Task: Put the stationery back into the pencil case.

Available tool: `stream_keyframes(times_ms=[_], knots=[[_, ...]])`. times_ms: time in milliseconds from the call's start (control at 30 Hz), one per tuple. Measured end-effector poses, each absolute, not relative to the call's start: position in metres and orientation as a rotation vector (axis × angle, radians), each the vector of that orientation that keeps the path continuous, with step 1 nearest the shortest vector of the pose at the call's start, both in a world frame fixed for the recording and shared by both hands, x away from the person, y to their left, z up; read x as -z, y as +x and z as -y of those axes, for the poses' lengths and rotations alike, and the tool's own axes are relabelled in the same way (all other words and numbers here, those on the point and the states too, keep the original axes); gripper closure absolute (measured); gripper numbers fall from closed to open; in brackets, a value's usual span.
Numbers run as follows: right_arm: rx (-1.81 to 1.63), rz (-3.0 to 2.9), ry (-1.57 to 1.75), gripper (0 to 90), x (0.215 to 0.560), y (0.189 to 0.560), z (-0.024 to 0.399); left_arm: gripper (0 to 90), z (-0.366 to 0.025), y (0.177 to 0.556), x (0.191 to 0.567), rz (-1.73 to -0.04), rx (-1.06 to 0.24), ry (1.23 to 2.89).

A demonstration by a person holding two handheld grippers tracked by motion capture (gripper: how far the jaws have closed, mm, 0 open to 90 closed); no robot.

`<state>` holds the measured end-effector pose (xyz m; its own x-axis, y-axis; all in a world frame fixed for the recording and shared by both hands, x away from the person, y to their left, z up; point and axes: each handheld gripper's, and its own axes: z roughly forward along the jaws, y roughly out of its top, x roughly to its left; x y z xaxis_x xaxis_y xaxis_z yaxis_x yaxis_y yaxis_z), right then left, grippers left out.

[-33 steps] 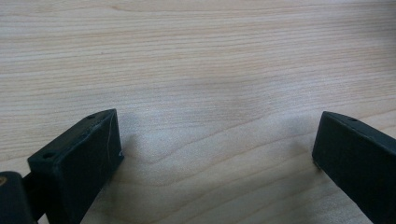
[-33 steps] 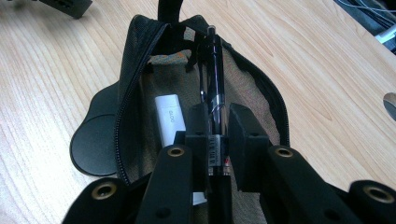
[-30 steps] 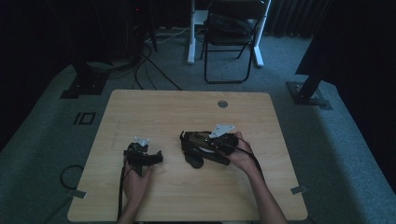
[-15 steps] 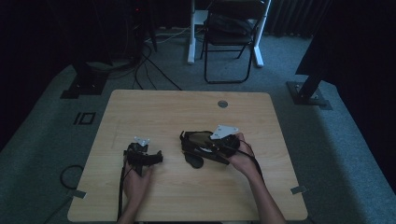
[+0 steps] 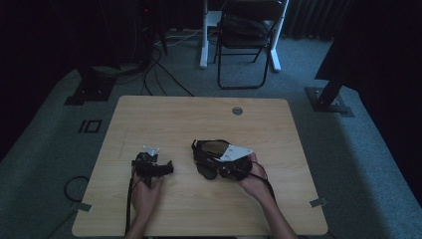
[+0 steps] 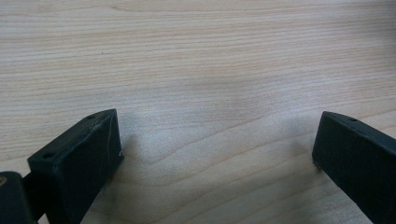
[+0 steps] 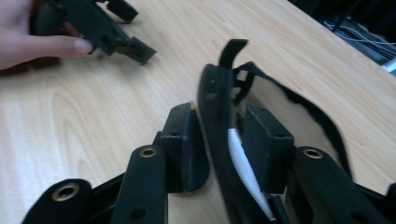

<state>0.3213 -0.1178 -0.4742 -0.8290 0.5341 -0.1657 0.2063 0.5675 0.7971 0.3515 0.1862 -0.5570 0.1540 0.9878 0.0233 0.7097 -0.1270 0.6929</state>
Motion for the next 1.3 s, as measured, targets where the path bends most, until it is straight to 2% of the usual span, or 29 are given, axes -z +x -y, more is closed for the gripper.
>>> stream_keyframes(times_ms=[433, 1300], knots=[[-1.089, -2.482, 0.589, 56.7, 0.5, 0.309, 0.105, 1.5, -0.186, 0.352, 0.557, -1.611, -0.675, 1.899], [-0.914, -2.51, 0.689, 47.2, 0.532, 0.319, 0.095, 1.5, -0.186, 0.352, 0.557, -1.611, -0.675, 1.899]])
